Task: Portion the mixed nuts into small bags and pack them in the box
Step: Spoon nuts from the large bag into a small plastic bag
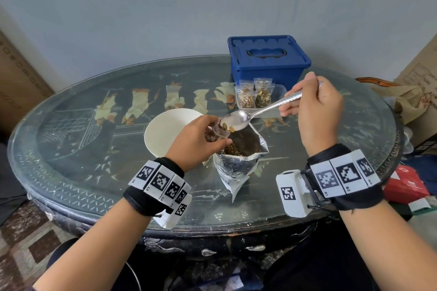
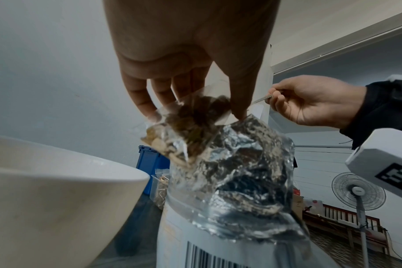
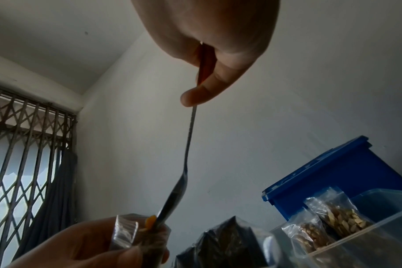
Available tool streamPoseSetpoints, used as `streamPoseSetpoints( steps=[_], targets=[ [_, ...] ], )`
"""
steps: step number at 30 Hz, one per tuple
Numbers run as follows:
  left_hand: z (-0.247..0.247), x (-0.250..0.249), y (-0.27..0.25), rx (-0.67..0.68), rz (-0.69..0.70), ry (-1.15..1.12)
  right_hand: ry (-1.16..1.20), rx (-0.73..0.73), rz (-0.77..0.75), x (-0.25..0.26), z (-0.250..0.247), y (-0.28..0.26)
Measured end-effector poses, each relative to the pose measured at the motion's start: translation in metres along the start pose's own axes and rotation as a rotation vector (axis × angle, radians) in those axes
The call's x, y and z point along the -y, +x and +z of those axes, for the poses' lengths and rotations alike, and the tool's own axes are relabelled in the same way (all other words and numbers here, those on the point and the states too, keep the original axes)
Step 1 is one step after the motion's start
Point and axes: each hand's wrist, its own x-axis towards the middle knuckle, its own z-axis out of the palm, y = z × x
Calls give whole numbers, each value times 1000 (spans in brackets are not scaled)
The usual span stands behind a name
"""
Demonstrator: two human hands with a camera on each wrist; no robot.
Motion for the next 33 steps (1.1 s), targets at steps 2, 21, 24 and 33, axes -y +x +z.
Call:
streamPoseSetpoints(
  steps=[2, 21, 24, 33],
  targets=[
    [1, -1, 0, -5, 2, -5, 11, 27, -39, 3, 2, -2],
    [8, 14, -12, -160, -56, -107, 197, -108, 160, -11, -16, -2],
    [9, 17, -14, -196, -99, -142, 98, -82, 90, -14, -19, -7],
    [12, 15, -25, -264, -124, -271, -273, 321, 70, -43, 3, -41]
  ],
)
